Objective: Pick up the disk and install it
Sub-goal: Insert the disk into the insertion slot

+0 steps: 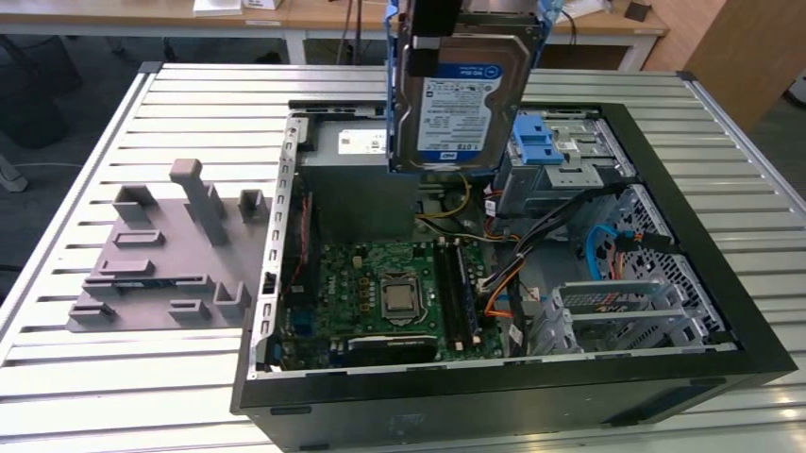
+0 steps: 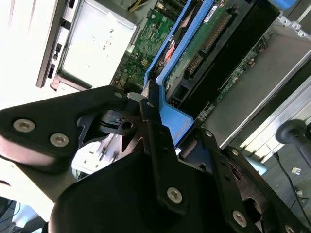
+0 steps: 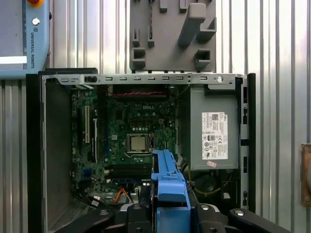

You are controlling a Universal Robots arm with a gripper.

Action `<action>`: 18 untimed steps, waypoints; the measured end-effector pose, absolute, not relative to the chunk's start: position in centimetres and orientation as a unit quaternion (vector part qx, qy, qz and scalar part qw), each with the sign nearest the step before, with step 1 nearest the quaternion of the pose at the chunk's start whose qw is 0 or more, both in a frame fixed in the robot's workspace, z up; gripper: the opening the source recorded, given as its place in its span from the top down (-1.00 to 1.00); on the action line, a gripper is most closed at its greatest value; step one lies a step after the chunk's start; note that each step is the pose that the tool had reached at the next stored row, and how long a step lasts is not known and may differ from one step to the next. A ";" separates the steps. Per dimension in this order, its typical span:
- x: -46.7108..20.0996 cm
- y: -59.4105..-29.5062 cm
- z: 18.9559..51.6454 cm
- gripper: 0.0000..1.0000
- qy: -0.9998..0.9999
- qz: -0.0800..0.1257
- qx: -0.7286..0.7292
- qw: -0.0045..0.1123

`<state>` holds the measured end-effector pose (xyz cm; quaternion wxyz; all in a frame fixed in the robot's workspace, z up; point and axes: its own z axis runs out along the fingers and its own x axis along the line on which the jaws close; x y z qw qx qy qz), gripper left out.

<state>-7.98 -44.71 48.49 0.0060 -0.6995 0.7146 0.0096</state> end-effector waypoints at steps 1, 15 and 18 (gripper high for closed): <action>-7.8 -44.7 48.5 0.27 0.715 0.010 -0.699 0.006; -6.6 -46.4 48.3 0.27 0.715 0.010 -0.699 0.006; -6.6 -47.1 48.3 0.27 0.715 0.010 -0.699 0.006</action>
